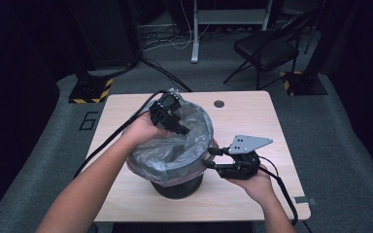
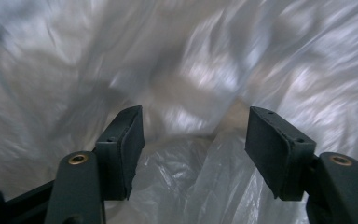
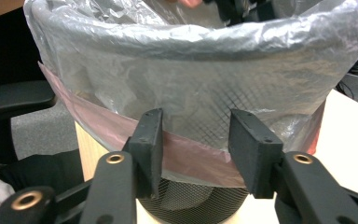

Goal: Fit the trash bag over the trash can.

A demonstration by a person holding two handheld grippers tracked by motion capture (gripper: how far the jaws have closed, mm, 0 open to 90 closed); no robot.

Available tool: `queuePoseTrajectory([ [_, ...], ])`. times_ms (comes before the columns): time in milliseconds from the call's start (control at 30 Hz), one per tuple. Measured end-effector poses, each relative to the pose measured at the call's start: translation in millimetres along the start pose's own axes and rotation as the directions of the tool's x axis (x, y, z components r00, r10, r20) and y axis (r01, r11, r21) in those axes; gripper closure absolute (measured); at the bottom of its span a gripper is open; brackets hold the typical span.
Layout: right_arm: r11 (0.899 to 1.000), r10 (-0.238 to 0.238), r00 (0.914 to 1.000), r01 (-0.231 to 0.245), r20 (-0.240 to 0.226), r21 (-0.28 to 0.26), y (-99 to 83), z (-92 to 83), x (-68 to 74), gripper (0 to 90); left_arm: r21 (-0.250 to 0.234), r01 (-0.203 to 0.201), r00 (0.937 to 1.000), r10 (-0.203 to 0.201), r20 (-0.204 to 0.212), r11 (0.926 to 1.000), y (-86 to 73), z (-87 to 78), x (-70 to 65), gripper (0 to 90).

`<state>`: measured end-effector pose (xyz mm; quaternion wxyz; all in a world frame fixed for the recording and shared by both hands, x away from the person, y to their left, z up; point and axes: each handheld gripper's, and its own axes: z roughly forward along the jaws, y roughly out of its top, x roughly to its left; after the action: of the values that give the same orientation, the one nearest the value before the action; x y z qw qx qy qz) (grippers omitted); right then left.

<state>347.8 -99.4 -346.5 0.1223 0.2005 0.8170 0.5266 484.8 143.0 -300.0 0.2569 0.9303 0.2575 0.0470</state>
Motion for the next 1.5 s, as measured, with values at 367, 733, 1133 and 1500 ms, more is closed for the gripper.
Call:
queuePoseTrajectory([
  [367,0.999,-0.028,0.9996,0.027,0.011,0.028,-1.1,4.0,3.0,60.4,0.139,0.016,0.9996,-0.019,0.02,0.9901,-3.4,20.5,5.4,36.7],
  [733,0.999,-0.01,0.9999,0.01,0.01,0.031,-1.5,2.5,-0.7,52.8,-0.004,-0.063,0.9979,0.063,0.015,0.998,-0.9,-29.2,-11.8,34.4],
  [1133,0.999,-0.008,0.998,0.005,0.063,0.048,-2.8,-5.3,-1.2,49.7,-0.313,0.04,0.9953,-0.065,-0.072,0.949,-99.2,-115.4,1.3,35.7],
  [1500,0.999,0.031,0.9924,-0.035,0.119,0.034,-10.9,-15.2,-11.7,47.8,-0.442,0.09,0.9818,-0.154,-0.111,0.8926,-163.3,-136.1,14.6,36.0],
])
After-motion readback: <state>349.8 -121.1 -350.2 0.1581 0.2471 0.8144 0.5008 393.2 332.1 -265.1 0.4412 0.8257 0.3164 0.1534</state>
